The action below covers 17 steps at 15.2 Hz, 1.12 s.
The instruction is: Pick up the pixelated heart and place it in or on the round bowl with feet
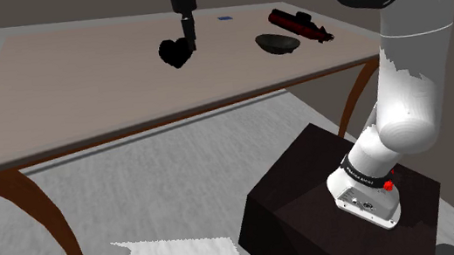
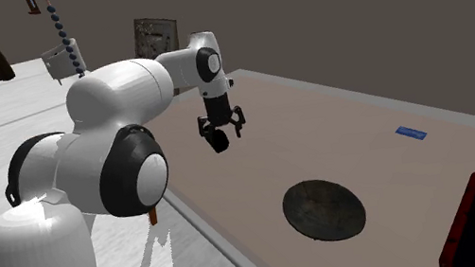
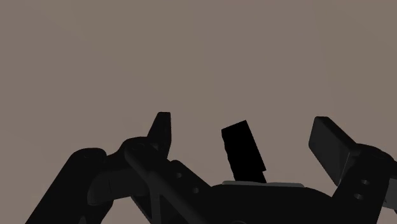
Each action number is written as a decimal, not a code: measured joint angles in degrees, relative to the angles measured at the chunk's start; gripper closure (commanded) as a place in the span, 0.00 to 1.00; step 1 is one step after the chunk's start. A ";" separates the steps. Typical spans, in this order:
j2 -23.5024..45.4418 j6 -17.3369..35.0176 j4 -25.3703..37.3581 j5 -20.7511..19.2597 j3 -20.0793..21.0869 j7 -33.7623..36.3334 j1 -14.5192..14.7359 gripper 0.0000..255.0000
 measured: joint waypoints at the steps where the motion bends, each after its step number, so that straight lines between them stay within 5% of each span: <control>1: 0.00 0.00 0.00 0.00 0.00 0.00 0.00 1.00; 17: 0.61 -4.08 4.72 -0.01 0.00 -0.38 0.16 1.00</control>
